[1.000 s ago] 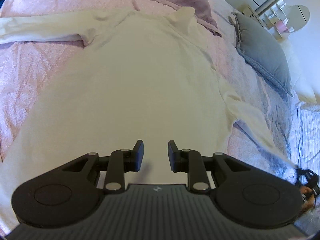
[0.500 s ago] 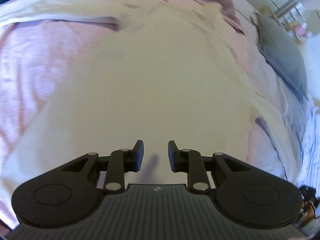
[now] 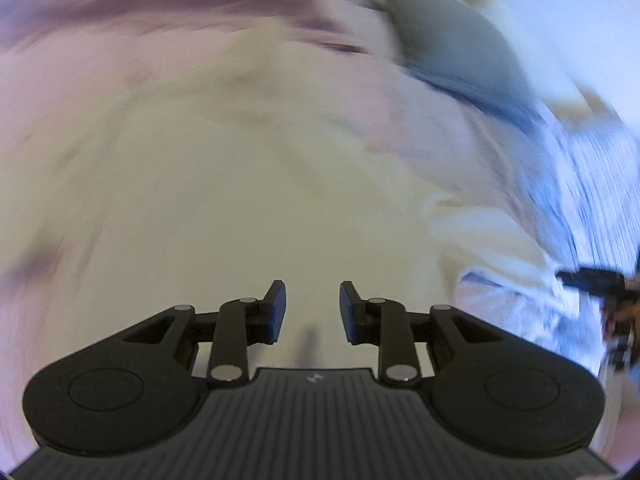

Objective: Fold clothes

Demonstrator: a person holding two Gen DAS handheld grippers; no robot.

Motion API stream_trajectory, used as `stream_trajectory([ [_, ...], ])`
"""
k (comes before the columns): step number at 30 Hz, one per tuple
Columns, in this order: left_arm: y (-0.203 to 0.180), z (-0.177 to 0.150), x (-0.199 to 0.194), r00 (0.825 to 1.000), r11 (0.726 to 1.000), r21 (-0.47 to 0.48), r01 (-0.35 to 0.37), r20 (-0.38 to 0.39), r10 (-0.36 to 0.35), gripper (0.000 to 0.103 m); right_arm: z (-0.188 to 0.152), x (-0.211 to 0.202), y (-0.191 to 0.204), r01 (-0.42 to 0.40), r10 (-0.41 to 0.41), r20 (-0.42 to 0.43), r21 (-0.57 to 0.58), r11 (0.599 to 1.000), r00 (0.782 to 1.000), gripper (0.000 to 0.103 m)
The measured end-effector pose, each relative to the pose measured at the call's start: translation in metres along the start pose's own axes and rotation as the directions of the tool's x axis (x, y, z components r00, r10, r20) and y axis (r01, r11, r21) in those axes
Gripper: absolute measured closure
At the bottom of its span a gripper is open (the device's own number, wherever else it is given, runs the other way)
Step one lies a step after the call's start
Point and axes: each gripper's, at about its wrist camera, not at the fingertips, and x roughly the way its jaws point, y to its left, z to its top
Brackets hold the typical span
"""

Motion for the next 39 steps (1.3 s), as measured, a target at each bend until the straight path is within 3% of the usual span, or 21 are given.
stream_trajectory([
  [3,-0.019,0.053,0.038,0.995,0.967,0.243,0.069,-0.088,-0.049,0.077,0.001,0.002,-0.001,-0.025,0.017,-0.064,-0.118,0.993,0.998,0.058],
  [6,-0.041,0.094,0.076,0.979,0.878,0.457,0.145,-0.193,-0.061,0.076,0.001,0.002,0.007,-0.062,0.029,-0.117,-0.290,0.955,0.993,0.058],
  [9,-0.061,0.124,0.107,0.959,0.778,0.587,0.223,-0.275,-0.068,0.075,0.012,0.006,0.023,-0.149,0.087,-0.166,-0.410,0.900,0.982,0.058],
  [13,-0.082,0.155,0.143,0.929,0.667,0.672,0.321,-0.361,-0.083,0.067,0.041,0.022,0.053,-0.275,0.178,-0.228,-0.529,0.803,0.957,0.058],
  [18,-0.094,0.172,0.185,0.909,0.582,0.724,0.369,-0.412,-0.064,0.064,0.076,0.068,0.091,-0.395,0.224,-0.338,-0.619,0.679,0.914,0.058],
  [21,-0.091,0.168,0.207,0.902,0.530,0.763,0.371,-0.432,-0.009,0.064,0.083,0.095,0.105,-0.455,0.228,-0.412,-0.625,0.634,0.882,0.058],
  [23,-0.089,0.162,0.221,0.893,0.495,0.783,0.377,-0.449,0.032,0.067,0.083,0.105,0.107,-0.492,0.241,-0.447,-0.615,0.617,0.861,0.058],
  [24,-0.088,0.158,0.224,0.897,0.469,0.801,0.372,-0.441,0.042,0.088,0.083,0.110,0.107,-0.509,0.250,-0.462,-0.609,0.608,0.851,0.058],
  [25,-0.088,0.153,0.224,0.914,0.438,0.831,0.342,-0.402,0.049,0.099,0.083,0.112,0.106,-0.525,0.260,-0.473,-0.605,0.599,0.842,0.059],
  [26,-0.087,0.150,0.221,0.929,0.424,0.848,0.318,-0.369,0.040,0.099,0.083,0.111,0.105,-0.541,0.274,-0.481,-0.598,0.592,0.833,0.061],
  [27,-0.086,0.147,0.217,0.939,0.420,0.856,0.301,-0.342,0.024,0.100,0.083,0.111,0.102,-0.558,0.288,-0.492,-0.588,0.586,0.821,0.097],
  [28,-0.083,0.145,0.211,0.950,0.426,0.860,0.281,-0.312,0.004,0.100,0.083,0.109,0.100,-0.573,0.304,-0.500,-0.578,0.581,0.811,0.103],
  [30,-0.076,0.145,0.199,0.966,0.469,0.850,0.241,-0.256,-0.032,0.100,0.079,0.102,0.095,-0.596,0.335,-0.503,-0.565,0.570,0.797,0.103],
  [31,-0.071,0.147,0.193,0.974,0.506,0.835,0.217,-0.222,-0.051,0.100,0.076,0.098,0.093,-0.597,0.344,-0.496,-0.568,0.567,0.797,0.103],
  [33,-0.063,0.150,0.182,0.983,0.586,0.790,0.182,-0.167,-0.081,0.100,0.070,0.090,0.088,-0.584,0.360,-0.464,-0.574,0.574,0.810,0.103],
  [35,-0.057,0.144,0.176,0.989,0.631,0.762,0.145,-0.124,-0.077,0.100,0.066,0.086,0.084,-0.577,0.371,-0.443,-0.575,0.580,0.816,0.103],
  [36,-0.056,0.141,0.177,0.992,0.643,0.756,0.126,-0.110,-0.066,0.099,0.064,0.086,0.083,-0.565,0.369,-0.430,-0.578,0.589,0.824,0.103],
  [39,-0.058,0.128,0.196,0.997,0.693,0.719,0.054,-0.071,-0.004,0.099,0.058,0.098,0.086,-0.474,0.320,-0.351,-0.597,0.648,0.880,0.103],
])
